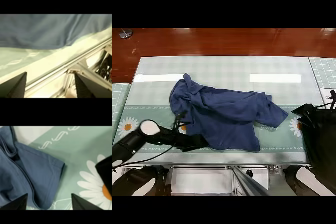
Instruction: Fold the shirts.
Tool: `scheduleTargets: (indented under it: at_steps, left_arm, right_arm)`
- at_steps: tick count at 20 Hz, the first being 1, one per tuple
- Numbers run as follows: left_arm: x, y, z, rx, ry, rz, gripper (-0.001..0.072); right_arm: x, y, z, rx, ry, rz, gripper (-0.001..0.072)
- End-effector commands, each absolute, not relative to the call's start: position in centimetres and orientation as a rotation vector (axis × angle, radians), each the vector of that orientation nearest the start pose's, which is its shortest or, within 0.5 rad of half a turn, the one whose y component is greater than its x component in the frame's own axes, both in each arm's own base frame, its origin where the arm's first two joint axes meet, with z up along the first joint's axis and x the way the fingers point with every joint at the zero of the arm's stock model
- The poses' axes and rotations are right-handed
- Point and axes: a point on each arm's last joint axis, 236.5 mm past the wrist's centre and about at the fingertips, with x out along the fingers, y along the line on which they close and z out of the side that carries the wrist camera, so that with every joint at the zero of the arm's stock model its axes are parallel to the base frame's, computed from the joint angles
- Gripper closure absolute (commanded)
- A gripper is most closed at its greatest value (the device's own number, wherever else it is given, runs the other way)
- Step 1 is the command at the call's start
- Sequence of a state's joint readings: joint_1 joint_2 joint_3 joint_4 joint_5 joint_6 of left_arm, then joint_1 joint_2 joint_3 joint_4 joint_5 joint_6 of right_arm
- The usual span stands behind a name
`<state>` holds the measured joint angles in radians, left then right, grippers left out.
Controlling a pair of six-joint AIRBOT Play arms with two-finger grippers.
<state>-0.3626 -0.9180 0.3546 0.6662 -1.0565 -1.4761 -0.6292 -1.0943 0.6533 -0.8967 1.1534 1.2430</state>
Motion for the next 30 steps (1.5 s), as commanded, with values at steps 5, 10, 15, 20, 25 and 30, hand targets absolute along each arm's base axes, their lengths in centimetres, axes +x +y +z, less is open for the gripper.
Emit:
scheduleTargets:
  at_steps: [5,10,15,20,25,30]
  left_arm:
    - [15.3,-28.3,-8.6,-0.774,1.481,-0.463,0.0006]
    - [19.9,-29.4,-7.7,-0.834,1.270,-0.389,0.0006]
    - [22.7,-30.3,-7.2,-0.839,1.210,-0.366,0.0016]
    - [24.2,-33.5,-4.7,-0.685,1.154,-0.553,0.0687]
    - [26.3,-33.5,-1.6,-0.679,1.129,-0.648,0.0688]
    - [26.9,-32.7,-1.2,-0.706,1.146,-0.647,0.0687]
  right_arm:
    - [27.9,-3.7,-5.3,0.859,1.218,-0.009,0.0092]
    - [28.0,-3.8,-5.3,0.857,1.214,-0.013,0.0092]
    - [28.2,-4.2,-5.4,0.848,1.203,-0.028,0.0092]
    - [27.8,-3.9,-5.8,0.862,1.232,-0.022,0.0092]
    - [26.4,-0.6,-8.9,0.834,1.416,0.039,0.0092]
    - [28.3,3.8,-10.1,0.813,1.470,0.141,0.0093]
